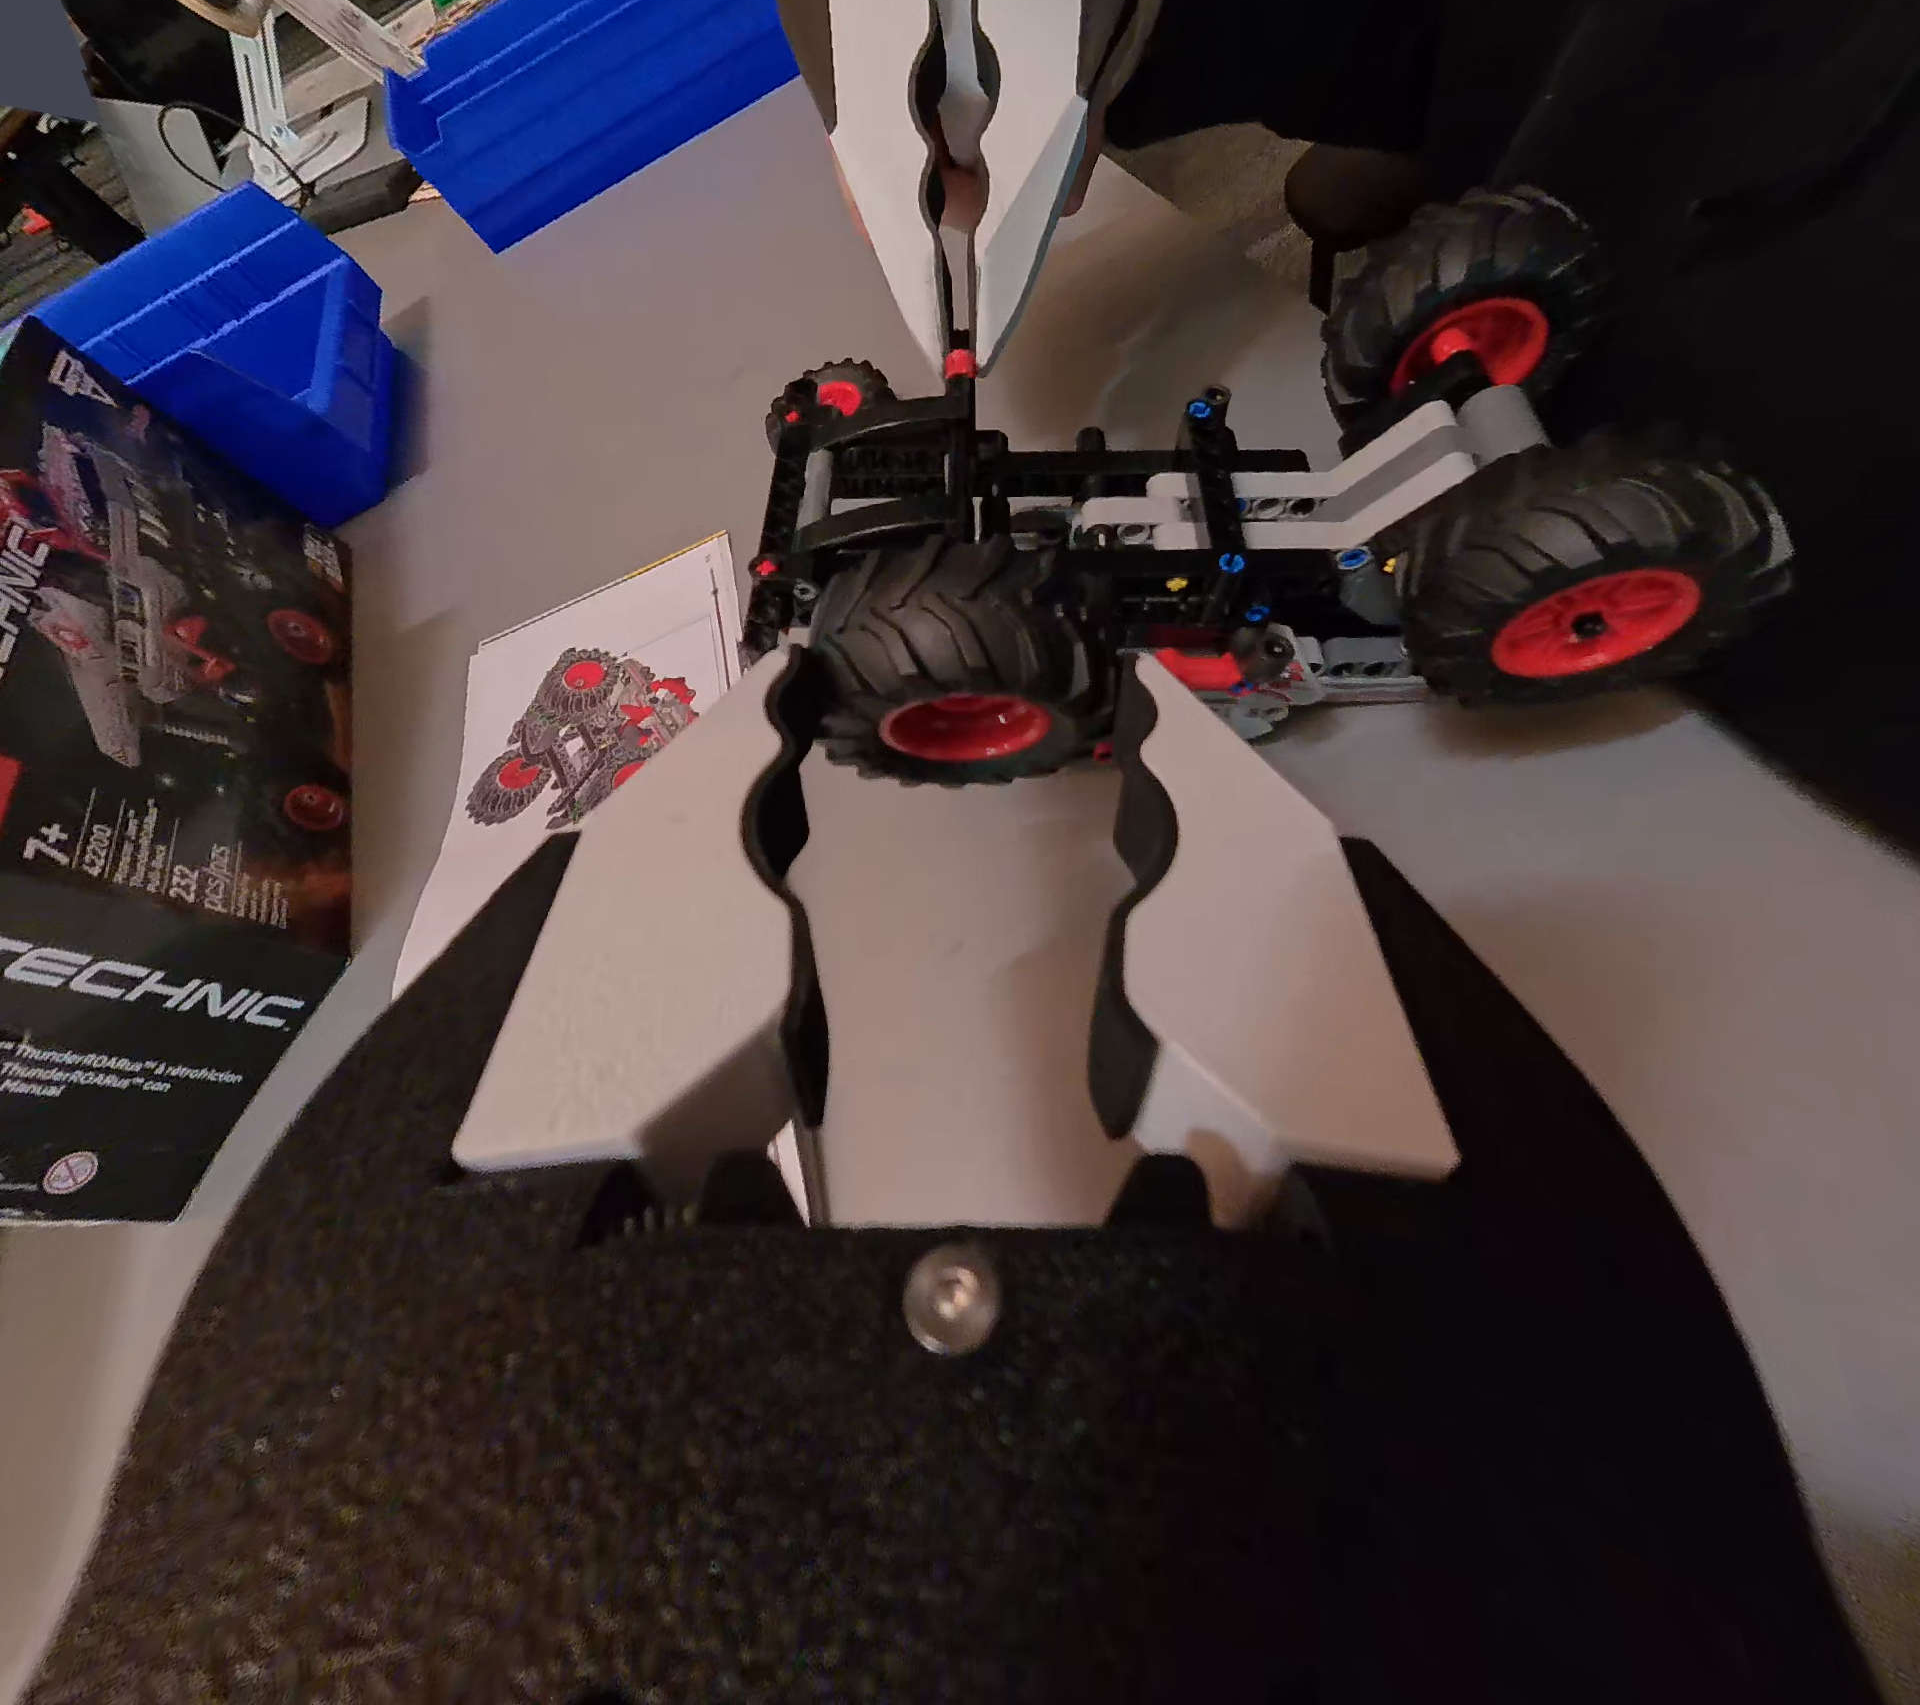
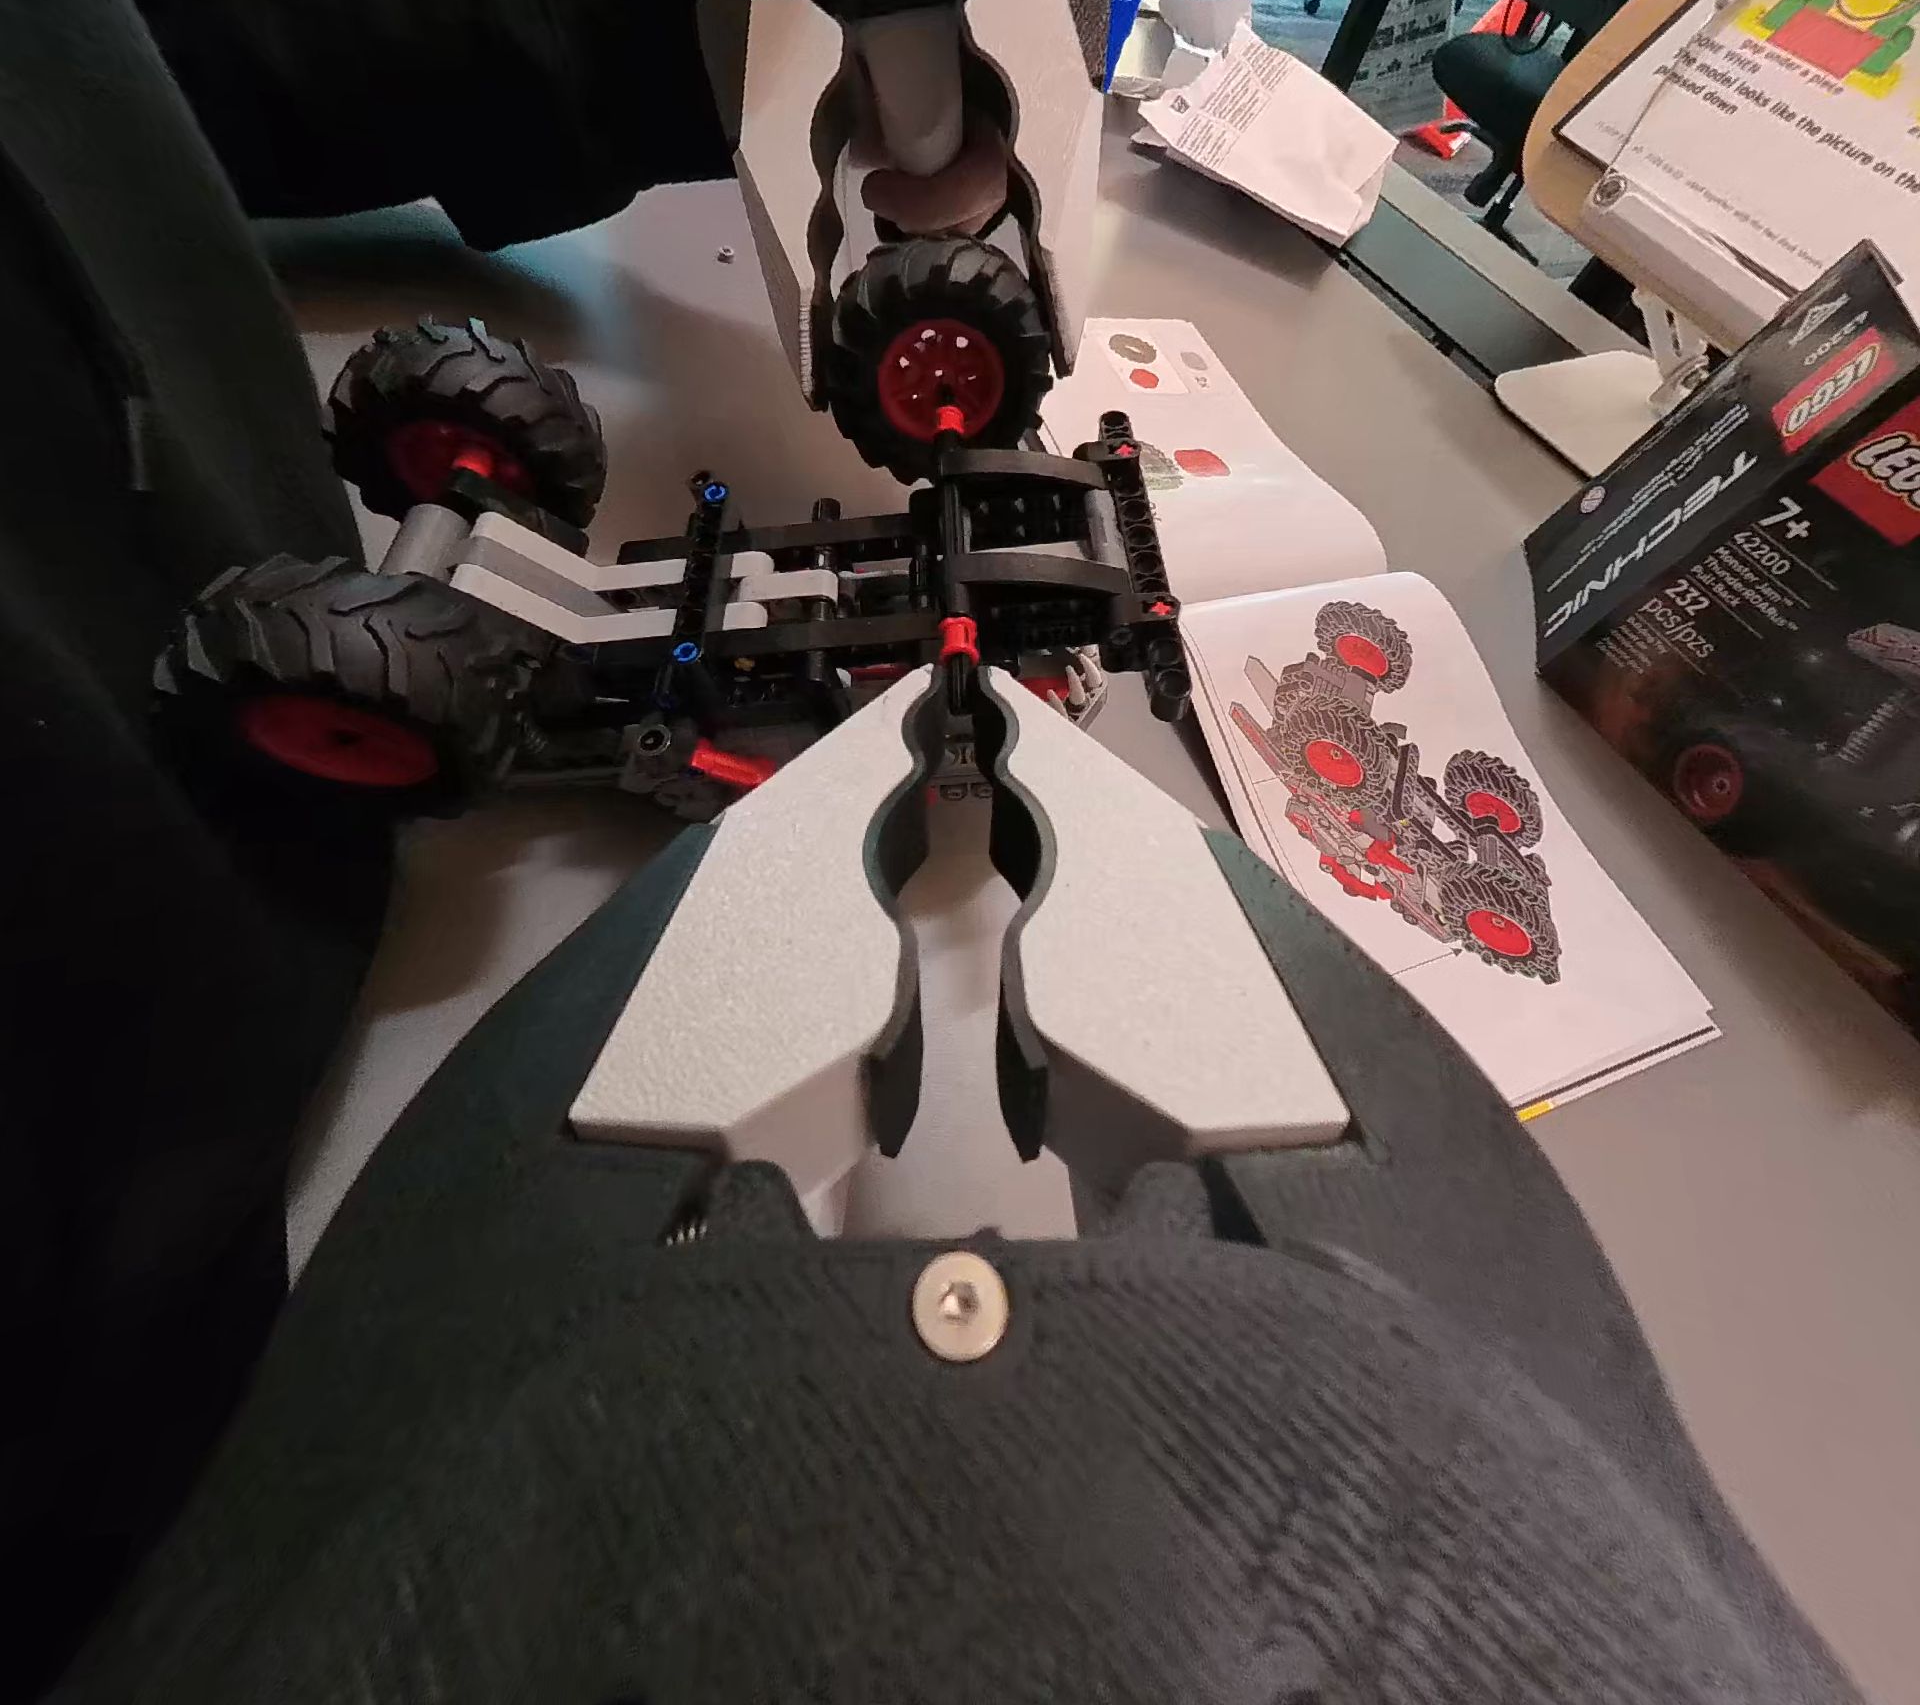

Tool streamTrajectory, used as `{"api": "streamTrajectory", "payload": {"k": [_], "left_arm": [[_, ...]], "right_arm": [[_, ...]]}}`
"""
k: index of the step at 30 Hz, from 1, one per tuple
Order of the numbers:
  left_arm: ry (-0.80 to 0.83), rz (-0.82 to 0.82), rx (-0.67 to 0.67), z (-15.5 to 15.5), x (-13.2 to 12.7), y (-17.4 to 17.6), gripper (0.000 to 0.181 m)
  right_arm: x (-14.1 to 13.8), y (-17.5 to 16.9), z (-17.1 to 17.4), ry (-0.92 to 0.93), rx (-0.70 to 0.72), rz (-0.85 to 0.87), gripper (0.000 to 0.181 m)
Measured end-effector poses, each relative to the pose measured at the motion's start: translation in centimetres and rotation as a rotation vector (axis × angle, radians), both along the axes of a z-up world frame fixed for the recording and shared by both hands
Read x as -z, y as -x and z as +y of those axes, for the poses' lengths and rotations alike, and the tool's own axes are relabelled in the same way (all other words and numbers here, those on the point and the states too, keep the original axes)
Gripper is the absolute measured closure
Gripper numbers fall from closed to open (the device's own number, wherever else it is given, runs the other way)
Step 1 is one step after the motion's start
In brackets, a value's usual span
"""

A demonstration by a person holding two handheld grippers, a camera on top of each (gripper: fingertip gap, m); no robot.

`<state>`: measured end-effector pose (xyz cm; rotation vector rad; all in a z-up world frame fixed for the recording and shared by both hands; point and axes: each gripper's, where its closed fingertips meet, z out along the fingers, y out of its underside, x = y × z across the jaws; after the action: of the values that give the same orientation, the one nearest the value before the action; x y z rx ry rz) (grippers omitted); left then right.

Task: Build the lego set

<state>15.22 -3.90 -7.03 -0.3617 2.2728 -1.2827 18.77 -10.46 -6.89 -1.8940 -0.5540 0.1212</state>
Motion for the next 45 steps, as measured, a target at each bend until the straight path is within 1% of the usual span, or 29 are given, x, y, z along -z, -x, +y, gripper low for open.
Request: {"api": "streamTrajectory", "payload": {"k": [12,17,21,28,34,37,42,45], "left_arm": [[0.023,0.035,0.015,-0.1,0.0,-0.1,0.126],[0.058,0.064,0.032,0.0,0.1,0.0,0.126],[0.037,0.075,0.022,0.2,0.6,-0.4,0.125],[0.026,0.069,0.041,0.2,0.5,-0.4,0.126],[0.102,0.122,0.047,0.1,0.2,-0.2,0.126],[0.155,0.110,0.051,0.0,-0.4,-0.2,0.126],[0.131,0.119,0.034,0.3,-0.2,-0.3,0.126],[0.093,0.137,0.021,0.6,0.4,-0.3,0.126]], "right_arm": [[0.0,0.1,-0.1,-0.012,-0.018,0.004,0.179],[0.0,0.0,0.1,-0.020,-0.016,0.002,0.179],[0.1,-0.1,0.2,-0.022,-0.018,0.000,0.179],[0.2,-0.1,0.2,-0.014,-0.022,-0.023,0.180],[0.2,-0.3,0.3,-0.015,-0.019,-0.035,0.180],[0.2,-0.2,0.3,-0.018,-0.026,-0.040,0.180],[0.2,-0.3,0.5,-0.020,-0.027,-0.049,0.179],[0.1,-0.1,0.5,-0.025,-0.032,-0.043,0.179]]}}
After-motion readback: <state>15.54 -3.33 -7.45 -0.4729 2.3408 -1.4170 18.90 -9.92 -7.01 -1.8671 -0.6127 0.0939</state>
